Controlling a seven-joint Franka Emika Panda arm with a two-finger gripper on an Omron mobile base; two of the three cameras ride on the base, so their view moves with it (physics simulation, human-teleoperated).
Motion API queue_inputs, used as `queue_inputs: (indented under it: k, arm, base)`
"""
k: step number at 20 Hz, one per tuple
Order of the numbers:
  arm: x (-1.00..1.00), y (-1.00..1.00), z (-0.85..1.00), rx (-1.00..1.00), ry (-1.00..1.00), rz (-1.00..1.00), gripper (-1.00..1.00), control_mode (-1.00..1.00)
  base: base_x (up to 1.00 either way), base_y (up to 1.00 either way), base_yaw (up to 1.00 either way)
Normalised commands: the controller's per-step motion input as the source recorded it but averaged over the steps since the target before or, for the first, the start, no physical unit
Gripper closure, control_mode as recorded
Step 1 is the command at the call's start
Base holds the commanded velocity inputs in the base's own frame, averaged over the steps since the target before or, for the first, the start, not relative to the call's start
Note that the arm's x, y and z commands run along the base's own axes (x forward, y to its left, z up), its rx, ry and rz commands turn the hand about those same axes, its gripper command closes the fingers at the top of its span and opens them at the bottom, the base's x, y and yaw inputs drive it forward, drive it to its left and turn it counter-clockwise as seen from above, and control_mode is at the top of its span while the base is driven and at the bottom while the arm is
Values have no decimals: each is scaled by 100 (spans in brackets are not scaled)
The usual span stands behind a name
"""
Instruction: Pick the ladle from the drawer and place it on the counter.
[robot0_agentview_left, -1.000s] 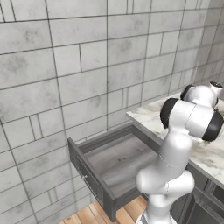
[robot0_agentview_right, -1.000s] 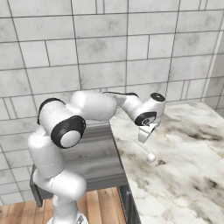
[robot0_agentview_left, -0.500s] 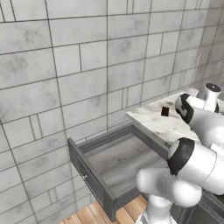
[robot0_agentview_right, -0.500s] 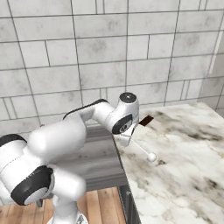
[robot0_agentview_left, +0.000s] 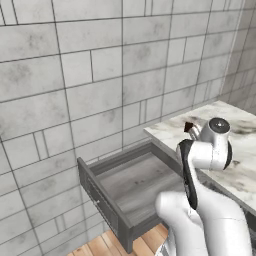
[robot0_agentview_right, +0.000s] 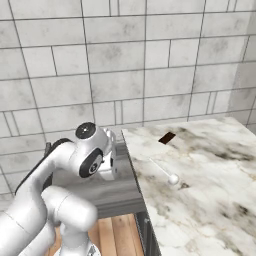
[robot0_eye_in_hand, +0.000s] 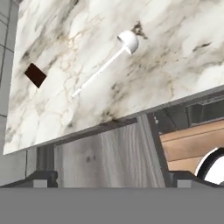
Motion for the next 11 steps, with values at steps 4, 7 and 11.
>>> queue_inputs:
  k: [4,7,11]
  arm:
    - [-44,100,60,-17,0,34,-100,-100]
    - [-12,100,39,-22,0,22,-100,-100]
    - [0,97,10,-25,-2,6,-100,-100]
  base:
    - [0,0,0]
    - [0,0,0]
    - [0,0,0]
